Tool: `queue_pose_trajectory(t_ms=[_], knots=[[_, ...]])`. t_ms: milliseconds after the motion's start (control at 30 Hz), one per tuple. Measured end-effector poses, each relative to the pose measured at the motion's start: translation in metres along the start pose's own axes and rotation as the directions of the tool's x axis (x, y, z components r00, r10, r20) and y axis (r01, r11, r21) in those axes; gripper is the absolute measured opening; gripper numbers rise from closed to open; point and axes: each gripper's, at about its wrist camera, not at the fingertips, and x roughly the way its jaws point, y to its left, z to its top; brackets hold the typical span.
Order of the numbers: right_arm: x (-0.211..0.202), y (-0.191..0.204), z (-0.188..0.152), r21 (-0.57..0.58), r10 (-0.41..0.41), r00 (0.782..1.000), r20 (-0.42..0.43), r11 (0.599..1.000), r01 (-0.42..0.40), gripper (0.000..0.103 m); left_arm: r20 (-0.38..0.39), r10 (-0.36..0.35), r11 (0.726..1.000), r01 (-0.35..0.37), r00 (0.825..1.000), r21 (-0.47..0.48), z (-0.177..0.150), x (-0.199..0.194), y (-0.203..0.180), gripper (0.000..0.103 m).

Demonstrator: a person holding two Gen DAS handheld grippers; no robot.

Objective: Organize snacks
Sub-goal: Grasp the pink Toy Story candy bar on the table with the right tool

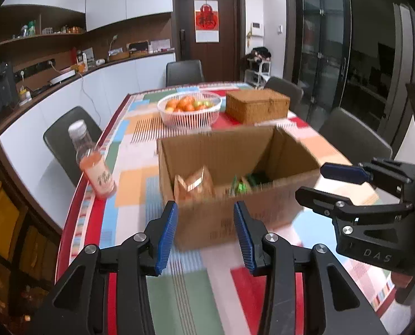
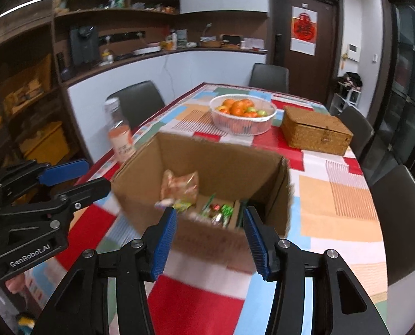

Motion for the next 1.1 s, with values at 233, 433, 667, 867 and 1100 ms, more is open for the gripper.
queue_pose_trajectory(t_ms=[233, 433, 667, 867, 1100], knots=[[0.001, 0.027, -0.041, -0.052, 0.072, 0.993, -0.096, 0.996, -0.077, 0.051, -0.098, 0.005, 1.0, -0.004, 0.995, 0.003, -0.046, -0.006, -0.002, 0.041], [0.013, 0.044, -0.074, -0.096, 0.113, 0.971, -0.211, 0.986, -0.136, 0.051, -0.187, -0.001, 1.0, -0.002, 0.982, -0.017, -0.082, 0.0, -0.002, 0.042], [0.027, 0.054, -0.111, -0.106, 0.146, 0.927, -0.345, 0.976, -0.193, 0.051, -0.287, -0.007, 1.0, 0.005, 0.958, -0.009, -0.117, 0.007, -0.008, 0.042], [0.033, 0.065, -0.136, -0.102, 0.185, 0.873, -0.451, 0.961, -0.256, 0.051, -0.348, -0.019, 1.0, 0.021, 0.937, 0.002, -0.139, 0.007, -0.014, 0.043], [0.042, 0.081, -0.157, -0.128, 0.196, 0.821, -0.536, 0.942, -0.309, 0.051, -0.402, -0.015, 1.0, 0.017, 0.916, 0.001, -0.154, 0.01, -0.012, 0.046]])
